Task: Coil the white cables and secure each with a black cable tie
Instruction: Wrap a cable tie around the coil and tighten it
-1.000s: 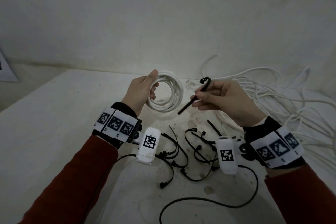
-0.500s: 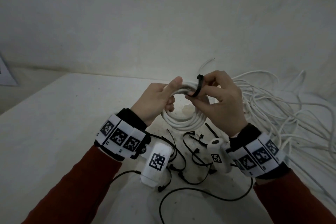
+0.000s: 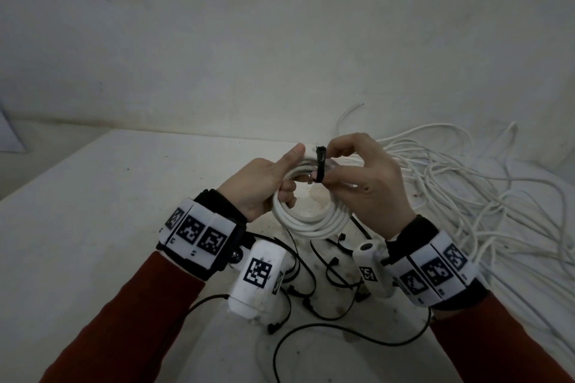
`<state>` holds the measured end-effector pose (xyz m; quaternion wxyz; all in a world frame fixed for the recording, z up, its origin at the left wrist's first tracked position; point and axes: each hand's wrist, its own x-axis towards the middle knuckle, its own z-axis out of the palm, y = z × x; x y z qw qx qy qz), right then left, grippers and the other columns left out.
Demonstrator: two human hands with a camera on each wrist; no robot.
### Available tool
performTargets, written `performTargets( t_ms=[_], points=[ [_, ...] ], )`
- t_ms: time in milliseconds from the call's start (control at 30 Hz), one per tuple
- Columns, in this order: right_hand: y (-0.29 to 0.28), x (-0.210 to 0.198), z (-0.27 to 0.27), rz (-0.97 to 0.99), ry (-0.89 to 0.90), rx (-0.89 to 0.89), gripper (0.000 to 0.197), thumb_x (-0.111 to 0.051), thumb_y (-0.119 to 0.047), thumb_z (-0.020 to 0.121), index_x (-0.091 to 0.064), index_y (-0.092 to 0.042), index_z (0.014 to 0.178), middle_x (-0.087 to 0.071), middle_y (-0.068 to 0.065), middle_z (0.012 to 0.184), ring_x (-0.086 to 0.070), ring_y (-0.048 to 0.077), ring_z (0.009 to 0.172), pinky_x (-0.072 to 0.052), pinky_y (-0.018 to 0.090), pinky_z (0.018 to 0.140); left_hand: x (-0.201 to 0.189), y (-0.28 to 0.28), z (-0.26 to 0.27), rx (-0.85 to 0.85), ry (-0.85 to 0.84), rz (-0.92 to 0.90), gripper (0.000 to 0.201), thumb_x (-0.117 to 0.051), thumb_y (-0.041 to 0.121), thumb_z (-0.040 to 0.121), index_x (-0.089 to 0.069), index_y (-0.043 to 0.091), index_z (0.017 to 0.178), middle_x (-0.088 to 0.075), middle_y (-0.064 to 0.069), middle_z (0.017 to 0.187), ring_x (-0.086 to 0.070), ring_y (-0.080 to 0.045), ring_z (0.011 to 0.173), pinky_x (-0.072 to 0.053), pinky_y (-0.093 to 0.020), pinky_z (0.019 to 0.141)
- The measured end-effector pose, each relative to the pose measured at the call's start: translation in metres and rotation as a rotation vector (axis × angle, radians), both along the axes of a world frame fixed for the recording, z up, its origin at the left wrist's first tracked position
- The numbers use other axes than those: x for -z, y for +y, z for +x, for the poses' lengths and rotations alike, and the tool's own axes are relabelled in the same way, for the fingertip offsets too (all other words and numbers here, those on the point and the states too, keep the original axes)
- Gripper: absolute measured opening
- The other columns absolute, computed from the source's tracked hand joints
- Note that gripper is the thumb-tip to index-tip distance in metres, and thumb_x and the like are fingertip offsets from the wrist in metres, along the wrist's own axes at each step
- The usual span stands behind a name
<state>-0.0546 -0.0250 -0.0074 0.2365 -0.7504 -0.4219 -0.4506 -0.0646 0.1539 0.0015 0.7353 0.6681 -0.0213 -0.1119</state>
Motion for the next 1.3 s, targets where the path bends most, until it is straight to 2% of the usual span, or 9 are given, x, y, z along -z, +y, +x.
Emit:
performTargets(
  t_ms=[233, 333, 500, 633, 767, 933, 1133, 1233, 1300],
  points=[
    [0.002, -0.001, -0.002, -0.03, -0.054, -0.014, 0.007, -0.073, -0.002, 0.079, -0.077, -0.008, 0.076, -0.053, 0.001, 0.099, -0.053, 0.022, 0.083, -0.044, 0.03, 0.07, 0.001, 0.002, 0.0, -0.001, 0.049, 0.01, 0.055, -0.059, 0.05, 0.084, -0.061, -0.004, 0.092, -0.035, 0.003, 0.047, -0.033, -0.01, 0.04, -0.042, -0.025, 0.053],
    [0.004, 0.0, -0.003, -0.033, -0.068, -0.006, 0.008, -0.073, -0.005, 0.08, -0.077, -0.011, 0.075, -0.06, 0.006, 0.094, -0.054, 0.023, 0.081, -0.044, 0.031, 0.069, 0.002, 0.0, -0.002, 0.036, 0.045, -0.012, 0.048, -0.057, 0.048, 0.085, -0.06, 0.001, 0.079, -0.036, 0.003, 0.047, -0.032, -0.01, 0.04, -0.04, -0.025, 0.054],
    [-0.002, 0.001, 0.003, -0.036, 0.024, -0.013, 0.008, -0.075, -0.004, 0.075, -0.074, -0.008, 0.069, -0.065, 0.011, 0.092, -0.054, 0.026, 0.085, -0.042, 0.026, 0.075, -0.003, -0.002, 0.0, -0.059, 0.036, -0.148, 0.041, -0.057, 0.043, 0.089, -0.059, 0.003, 0.08, -0.033, 0.005, 0.045, -0.033, -0.01, 0.039, -0.04, -0.028, 0.059],
    [-0.004, 0.003, 0.004, 0.018, 0.107, 0.004, 0.007, -0.072, -0.006, 0.076, -0.074, -0.009, 0.07, -0.058, 0.015, 0.107, -0.057, 0.034, 0.09, -0.05, 0.041, 0.073, -0.005, -0.003, -0.001, -0.073, 0.047, -0.169, 0.04, -0.059, 0.043, 0.088, -0.054, 0.004, 0.079, -0.033, 0.005, 0.043, -0.032, -0.01, 0.038, -0.041, -0.03, 0.06],
    [-0.005, 0.003, 0.005, -0.131, 0.006, 0.039, 0.01, -0.066, -0.013, 0.083, -0.073, -0.012, 0.077, -0.051, 0.008, 0.114, -0.057, 0.03, 0.091, -0.05, 0.04, 0.069, -0.003, -0.006, -0.002, -0.052, 0.055, -0.152, 0.041, -0.059, 0.043, 0.088, -0.055, 0.003, 0.083, -0.034, 0.005, 0.044, -0.034, -0.01, 0.039, -0.041, -0.029, 0.061],
    [-0.005, 0.006, 0.005, -0.16, -0.054, 0.069, 0.009, -0.068, -0.01, 0.083, -0.073, -0.011, 0.076, -0.06, 0.017, 0.106, -0.057, 0.03, 0.087, -0.05, 0.04, 0.062, -0.002, -0.006, -0.003, -0.001, 0.061, -0.136, 0.041, -0.055, 0.044, 0.089, -0.059, 0.004, 0.08, -0.035, 0.005, 0.042, -0.034, -0.009, 0.038, -0.04, -0.03, 0.064],
    [-0.002, 0.004, 0.004, -0.034, 0.15, 0.026, 0.005, -0.074, -0.007, 0.074, -0.073, -0.01, 0.071, -0.059, 0.014, 0.106, -0.057, 0.027, 0.085, -0.05, 0.04, 0.07, -0.002, -0.008, -0.005, -0.035, 0.023, -0.157, 0.033, -0.057, 0.04, 0.09, -0.062, 0.009, 0.08, -0.032, 0.005, 0.046, -0.03, -0.01, 0.039, -0.039, -0.029, 0.06],
    [-0.003, 0.0, -0.002, -0.025, 0.293, -0.069, 0.013, -0.077, -0.022, 0.074, -0.076, -0.015, 0.086, -0.056, 0.008, 0.113, -0.056, 0.025, 0.102, -0.048, 0.036, 0.084, -0.001, -0.009, -0.005, -0.079, -0.022, -0.15, 0.032, -0.057, 0.038, 0.09, -0.063, 0.009, 0.078, -0.033, 0.004, 0.047, -0.031, -0.01, 0.04, -0.039, -0.028, 0.057],
    [0.0, 0.0, -0.005, 0.07, 0.366, -0.108, 0.019, -0.075, -0.03, 0.077, -0.075, -0.014, 0.088, -0.058, 0.005, 0.111, -0.057, 0.024, 0.105, -0.049, 0.036, 0.087, 0.0, -0.009, -0.005, -0.105, -0.069, -0.134, 0.031, -0.057, 0.036, 0.091, -0.066, 0.01, 0.076, -0.032, 0.003, 0.049, -0.03, -0.011, 0.041, -0.037, -0.028, 0.056]
  ],
)
